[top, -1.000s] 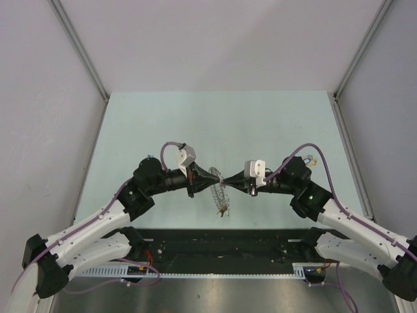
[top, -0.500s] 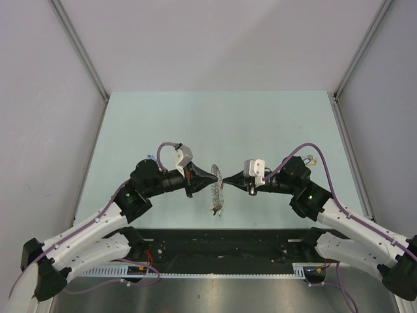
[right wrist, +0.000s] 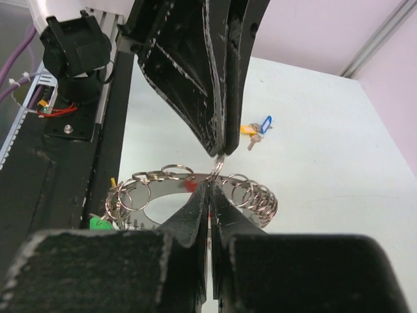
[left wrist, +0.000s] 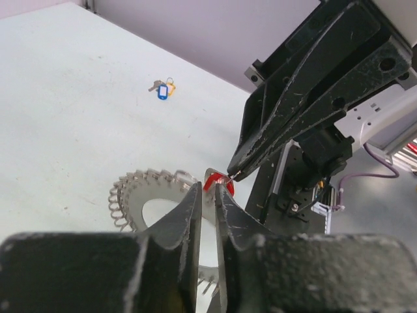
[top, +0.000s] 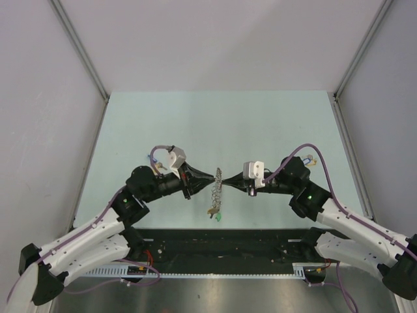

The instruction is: Put the keys on the keyring

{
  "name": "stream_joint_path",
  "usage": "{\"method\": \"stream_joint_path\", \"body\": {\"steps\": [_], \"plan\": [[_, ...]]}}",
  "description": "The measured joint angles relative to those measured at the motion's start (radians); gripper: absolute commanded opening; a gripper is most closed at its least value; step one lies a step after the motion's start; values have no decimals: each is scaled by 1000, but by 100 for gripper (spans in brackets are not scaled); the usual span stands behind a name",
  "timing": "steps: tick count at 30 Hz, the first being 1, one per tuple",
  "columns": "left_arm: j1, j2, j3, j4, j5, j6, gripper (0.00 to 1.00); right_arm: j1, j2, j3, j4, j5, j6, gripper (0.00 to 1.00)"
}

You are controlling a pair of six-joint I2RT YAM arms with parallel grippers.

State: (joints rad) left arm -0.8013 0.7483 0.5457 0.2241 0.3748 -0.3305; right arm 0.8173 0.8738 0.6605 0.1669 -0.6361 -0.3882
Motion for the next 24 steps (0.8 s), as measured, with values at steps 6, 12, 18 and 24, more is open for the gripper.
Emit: {"method": "stream_joint_path", "body": {"steps": [6, 12, 18, 24], "plan": [[8, -9, 39, -72, 29, 111, 37, 0, -7, 0, -61, -9, -40, 0], [12, 42, 152, -208, 136, 289, 55, 0, -5, 8, -119, -25, -86, 0], [13, 161, 270, -368, 239, 476, 53, 0, 2, 32, -163, -43, -114, 0], [13, 259, 346, -526, 298, 617, 39, 0, 3, 37, -179, -58, -127, 0]]}}
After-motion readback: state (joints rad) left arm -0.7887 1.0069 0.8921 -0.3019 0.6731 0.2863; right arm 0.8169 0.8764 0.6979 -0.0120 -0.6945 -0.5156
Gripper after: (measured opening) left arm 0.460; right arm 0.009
